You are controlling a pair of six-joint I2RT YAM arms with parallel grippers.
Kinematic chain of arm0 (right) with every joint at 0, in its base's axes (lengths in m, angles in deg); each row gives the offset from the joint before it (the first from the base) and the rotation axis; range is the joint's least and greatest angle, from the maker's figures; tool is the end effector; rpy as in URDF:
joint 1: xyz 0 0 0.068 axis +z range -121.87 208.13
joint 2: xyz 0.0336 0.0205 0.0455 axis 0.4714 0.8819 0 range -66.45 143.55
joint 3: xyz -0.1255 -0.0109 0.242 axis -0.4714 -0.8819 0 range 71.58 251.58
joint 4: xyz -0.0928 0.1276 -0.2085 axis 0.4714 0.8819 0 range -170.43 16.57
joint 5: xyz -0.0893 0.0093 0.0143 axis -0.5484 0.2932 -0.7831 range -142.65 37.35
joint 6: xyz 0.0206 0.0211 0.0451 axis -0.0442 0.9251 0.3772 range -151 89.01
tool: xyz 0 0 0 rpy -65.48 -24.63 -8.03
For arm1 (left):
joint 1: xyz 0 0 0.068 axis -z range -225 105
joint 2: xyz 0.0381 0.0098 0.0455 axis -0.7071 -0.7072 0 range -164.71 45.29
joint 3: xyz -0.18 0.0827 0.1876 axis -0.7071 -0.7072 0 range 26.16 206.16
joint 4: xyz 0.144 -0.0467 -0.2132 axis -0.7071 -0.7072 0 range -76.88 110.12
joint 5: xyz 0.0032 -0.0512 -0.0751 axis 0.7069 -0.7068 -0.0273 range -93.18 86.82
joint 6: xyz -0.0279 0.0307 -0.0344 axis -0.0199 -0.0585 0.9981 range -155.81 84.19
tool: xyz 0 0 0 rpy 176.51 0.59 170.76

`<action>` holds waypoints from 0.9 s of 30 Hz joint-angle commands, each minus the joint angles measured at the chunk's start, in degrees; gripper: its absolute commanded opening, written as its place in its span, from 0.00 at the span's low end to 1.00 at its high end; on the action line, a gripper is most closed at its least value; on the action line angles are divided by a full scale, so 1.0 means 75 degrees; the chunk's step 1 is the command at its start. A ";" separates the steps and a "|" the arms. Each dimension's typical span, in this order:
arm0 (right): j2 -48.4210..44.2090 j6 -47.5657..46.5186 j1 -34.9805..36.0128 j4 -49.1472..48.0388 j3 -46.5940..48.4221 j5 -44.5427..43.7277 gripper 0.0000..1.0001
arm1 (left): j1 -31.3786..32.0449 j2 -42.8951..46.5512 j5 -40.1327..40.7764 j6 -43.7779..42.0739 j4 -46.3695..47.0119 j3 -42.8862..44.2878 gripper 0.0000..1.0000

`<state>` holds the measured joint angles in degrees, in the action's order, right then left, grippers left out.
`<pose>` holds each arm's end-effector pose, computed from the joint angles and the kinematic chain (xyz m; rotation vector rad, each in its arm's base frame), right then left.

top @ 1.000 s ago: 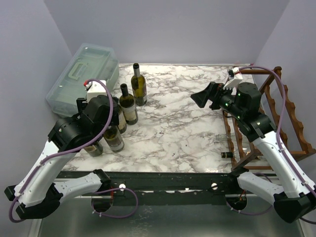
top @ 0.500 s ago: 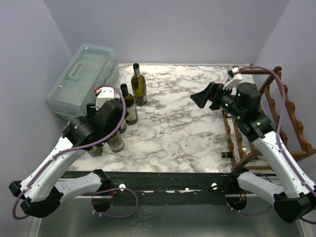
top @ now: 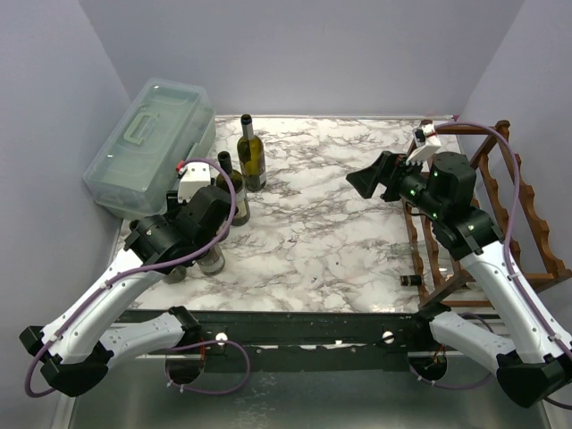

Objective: Put the wine bottle on the wine rack

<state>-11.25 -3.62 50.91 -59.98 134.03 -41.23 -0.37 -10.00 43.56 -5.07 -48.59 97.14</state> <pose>0.1916 0.0882 0.3960 -0.0731 1.8685 0.7952 0.1239 -0.0859 0.3760 -0.0485 2.1642 0.2945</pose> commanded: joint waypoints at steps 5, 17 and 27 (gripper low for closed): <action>-0.0122 -0.0131 -0.0022 0.0215 -0.0085 -0.0068 1.00 | -0.0055 0.0071 0.0047 -0.0161 0.0536 -0.0268 0.42; -0.0040 -0.0267 -0.0023 0.0193 -0.0207 -0.0095 1.00 | -0.0055 -0.0067 -0.1122 -0.0401 0.0608 0.0261 0.18; -0.0048 -0.0803 -0.0015 0.0632 -0.0203 -0.0080 1.00 | -0.0049 -0.0400 -0.2850 -0.1094 0.1932 0.0589 0.08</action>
<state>-11.60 -6.66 50.91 -58.08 133.22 -41.26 -0.70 -11.38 30.36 -10.45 -42.27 98.69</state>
